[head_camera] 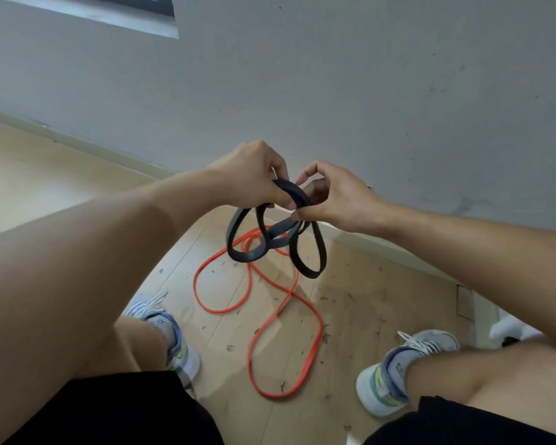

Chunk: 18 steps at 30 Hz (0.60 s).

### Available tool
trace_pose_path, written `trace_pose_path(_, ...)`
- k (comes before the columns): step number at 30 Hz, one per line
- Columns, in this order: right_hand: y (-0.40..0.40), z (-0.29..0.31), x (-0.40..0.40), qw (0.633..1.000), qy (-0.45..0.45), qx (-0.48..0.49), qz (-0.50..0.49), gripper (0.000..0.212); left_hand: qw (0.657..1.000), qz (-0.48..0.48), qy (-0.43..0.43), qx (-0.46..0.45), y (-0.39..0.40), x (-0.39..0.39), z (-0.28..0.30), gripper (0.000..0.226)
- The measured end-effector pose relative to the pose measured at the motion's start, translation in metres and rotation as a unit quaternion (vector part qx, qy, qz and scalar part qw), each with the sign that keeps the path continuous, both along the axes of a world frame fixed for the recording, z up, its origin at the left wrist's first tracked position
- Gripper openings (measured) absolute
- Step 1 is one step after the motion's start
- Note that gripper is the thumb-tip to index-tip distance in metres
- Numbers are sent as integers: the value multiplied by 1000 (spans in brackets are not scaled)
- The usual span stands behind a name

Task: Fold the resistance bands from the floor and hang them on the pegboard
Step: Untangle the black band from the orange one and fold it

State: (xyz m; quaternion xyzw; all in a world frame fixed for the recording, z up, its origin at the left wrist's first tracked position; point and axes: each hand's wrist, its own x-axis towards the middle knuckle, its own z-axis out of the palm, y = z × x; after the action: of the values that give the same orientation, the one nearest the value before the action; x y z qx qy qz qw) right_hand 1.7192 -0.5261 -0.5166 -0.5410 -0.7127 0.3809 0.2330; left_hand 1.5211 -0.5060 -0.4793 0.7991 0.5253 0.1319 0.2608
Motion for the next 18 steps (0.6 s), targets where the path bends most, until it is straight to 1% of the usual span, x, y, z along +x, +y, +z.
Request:
trace_pose_path(3,2,-5,5,1000,-23,-4,-2,33,1000,1,-12,8,1,-4,-3,21)
trace_pose_path(6,2,-8,6,999,-33,-2,1,33,1000,-3,-13,10,1,-6,-5,20)
trace_pose_path(9,-1,-8,4,999,-36,-2,0,30,999,1,-32,4,2,-8,-6,19)
trace_pose_path(13,-3,-8,3,1000,0,-12,-14,25,999,-2,-46,3,1,-7,-6,18)
trace_pose_path(18,-3,-6,-2,996,75,-25,-35,33,997,7,-79,14,1,-8,-5,17)
